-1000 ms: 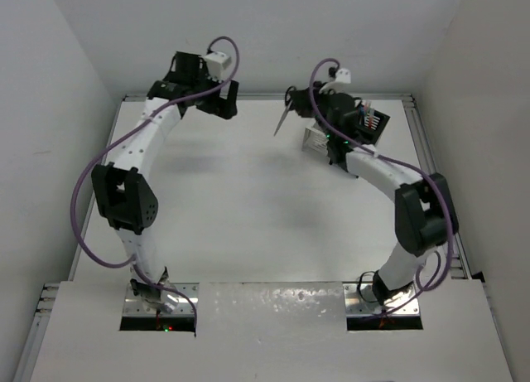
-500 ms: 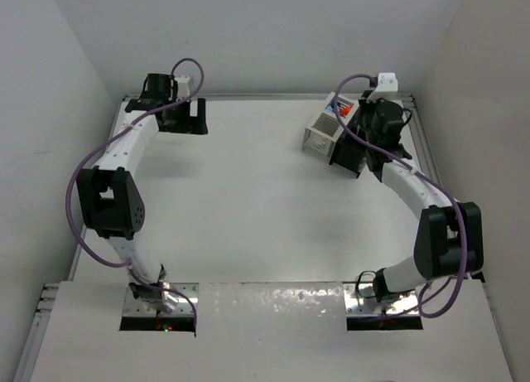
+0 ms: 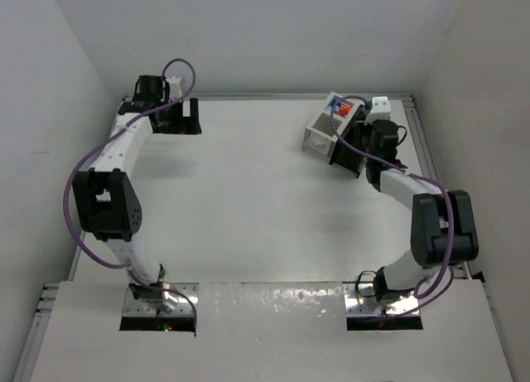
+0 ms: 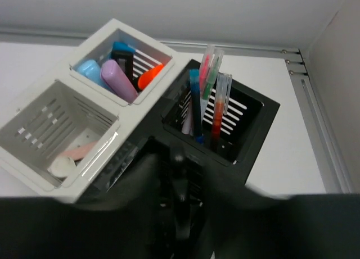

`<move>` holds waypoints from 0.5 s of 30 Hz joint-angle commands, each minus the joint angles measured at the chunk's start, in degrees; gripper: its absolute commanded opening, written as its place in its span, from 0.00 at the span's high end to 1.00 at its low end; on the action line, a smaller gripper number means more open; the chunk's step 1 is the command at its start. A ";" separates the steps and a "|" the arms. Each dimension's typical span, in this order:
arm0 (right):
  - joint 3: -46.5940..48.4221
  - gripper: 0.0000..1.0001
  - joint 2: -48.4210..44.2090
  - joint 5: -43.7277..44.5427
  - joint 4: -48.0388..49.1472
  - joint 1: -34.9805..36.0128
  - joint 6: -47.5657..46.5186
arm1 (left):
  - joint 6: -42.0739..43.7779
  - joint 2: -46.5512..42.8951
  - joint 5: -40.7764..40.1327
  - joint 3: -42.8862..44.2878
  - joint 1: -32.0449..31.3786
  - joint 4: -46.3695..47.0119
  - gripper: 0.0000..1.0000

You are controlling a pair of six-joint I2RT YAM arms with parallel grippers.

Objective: Sort the stationery into containers
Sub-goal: Place the scissors in the storage box.

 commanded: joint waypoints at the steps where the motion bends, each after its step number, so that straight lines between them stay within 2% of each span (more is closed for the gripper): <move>1: -0.18 0.54 -1.75 -0.34 3.94 -0.04 2.30 | -0.21 -3.76 0.26 0.16 1.70 2.18 0.00; 4: -0.01 0.36 -4.73 2.21 2.54 0.05 3.27 | 0.76 -4.28 -1.06 0.77 2.40 2.18 0.00; 7: 1.39 0.27 -9.20 5.46 -2.11 -0.04 5.64 | 1.55 -4.72 -1.76 1.74 3.28 2.01 0.00; 8: 1.92 0.21 -10.53 6.60 -4.21 -0.30 7.30 | 1.55 -4.99 -1.94 2.09 3.63 2.09 0.00; 10: 3.76 0.14 -15.08 10.45 -13.16 -1.35 13.45 | 1.55 -5.51 -2.55 2.45 4.68 2.01 0.00; 11: 4.29 0.06 -16.68 11.35 -17.29 -1.96 15.82 | 1.55 -5.69 -2.90 2.62 5.04 2.01 0.00; 12: 4.82 0.01 -18.00 12.23 -25.51 -2.67 20.80 | 1.46 -6.21 -3.52 2.54 5.30 2.09 0.00; 14: 5.27 0.01 -21.95 13.81 -34.76 -5.99 25.14 | 1.46 -7.44 -4.40 1.40 6.45 2.44 0.00; 15: 5.09 0.01 -23.01 14.60 -42.73 -6.97 30.12 | 1.20 -7.71 -5.53 0.87 6.80 2.71 0.00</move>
